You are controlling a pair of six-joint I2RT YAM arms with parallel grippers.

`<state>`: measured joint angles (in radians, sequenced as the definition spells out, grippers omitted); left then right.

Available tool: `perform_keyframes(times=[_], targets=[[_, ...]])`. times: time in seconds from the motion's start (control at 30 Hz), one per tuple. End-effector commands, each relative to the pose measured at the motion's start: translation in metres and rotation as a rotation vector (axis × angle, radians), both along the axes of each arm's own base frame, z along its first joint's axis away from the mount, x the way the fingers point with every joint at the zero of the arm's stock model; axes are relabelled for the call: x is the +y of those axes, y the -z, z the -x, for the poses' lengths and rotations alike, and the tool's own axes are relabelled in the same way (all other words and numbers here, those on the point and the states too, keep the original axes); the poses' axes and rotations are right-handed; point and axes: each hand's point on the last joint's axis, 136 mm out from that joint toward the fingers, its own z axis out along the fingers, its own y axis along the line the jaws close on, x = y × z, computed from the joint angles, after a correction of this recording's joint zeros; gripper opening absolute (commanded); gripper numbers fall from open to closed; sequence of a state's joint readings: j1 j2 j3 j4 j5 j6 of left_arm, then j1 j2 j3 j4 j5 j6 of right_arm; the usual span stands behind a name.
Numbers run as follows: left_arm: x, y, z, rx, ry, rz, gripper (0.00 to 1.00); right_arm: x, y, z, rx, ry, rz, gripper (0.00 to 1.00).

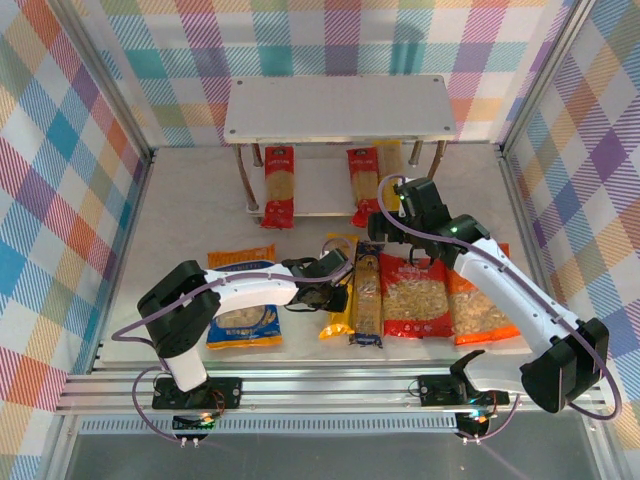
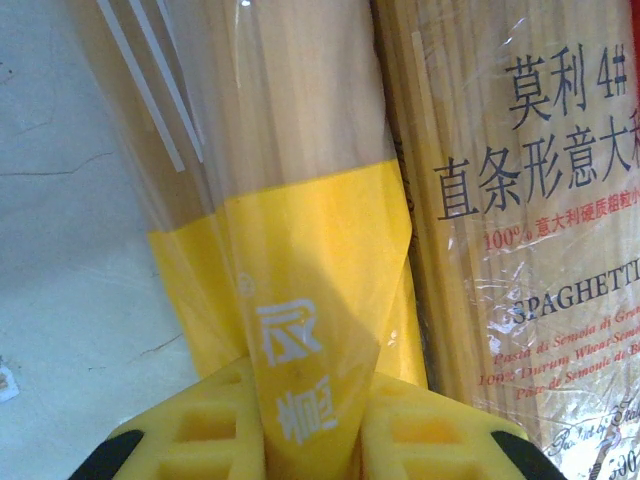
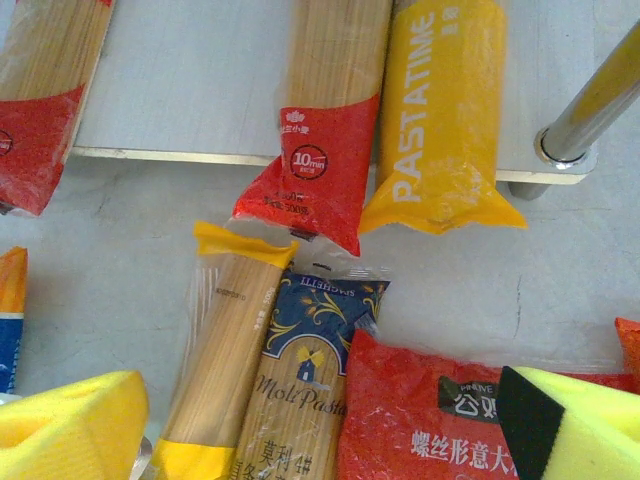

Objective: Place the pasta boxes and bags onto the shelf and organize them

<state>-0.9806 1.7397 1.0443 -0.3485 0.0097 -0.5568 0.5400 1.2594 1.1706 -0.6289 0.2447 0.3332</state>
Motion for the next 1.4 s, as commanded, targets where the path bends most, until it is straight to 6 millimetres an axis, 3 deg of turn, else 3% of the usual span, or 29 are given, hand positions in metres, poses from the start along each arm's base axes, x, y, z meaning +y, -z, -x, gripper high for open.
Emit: perform_keyframes(times=[0.0,0.2,0.47,0.87,1.2,1.37], targets=[[0.023,0.030,0.028,0.097,0.060,-0.117,0.00,-0.001,-0.007,0.004,-0.011,0.007,-0.022,0.91],[0.027,0.014,0.025,0.052,0.067,-0.110,0.00,-0.001,-0.006,0.007,0.000,0.006,-0.026,0.91],[0.038,-0.029,0.014,-0.036,0.034,-0.053,0.00,-0.003,-0.006,0.010,0.000,0.015,-0.031,0.91],[0.049,-0.087,0.012,-0.104,0.015,0.044,0.00,-0.004,-0.011,0.014,-0.002,0.011,-0.042,0.90],[0.063,-0.132,0.006,-0.181,-0.025,0.133,0.00,0.006,-0.014,0.017,0.002,-0.020,-0.038,0.91],[0.067,-0.151,-0.008,-0.239,-0.043,0.165,0.00,0.013,-0.016,0.019,0.005,-0.047,-0.023,0.91]])
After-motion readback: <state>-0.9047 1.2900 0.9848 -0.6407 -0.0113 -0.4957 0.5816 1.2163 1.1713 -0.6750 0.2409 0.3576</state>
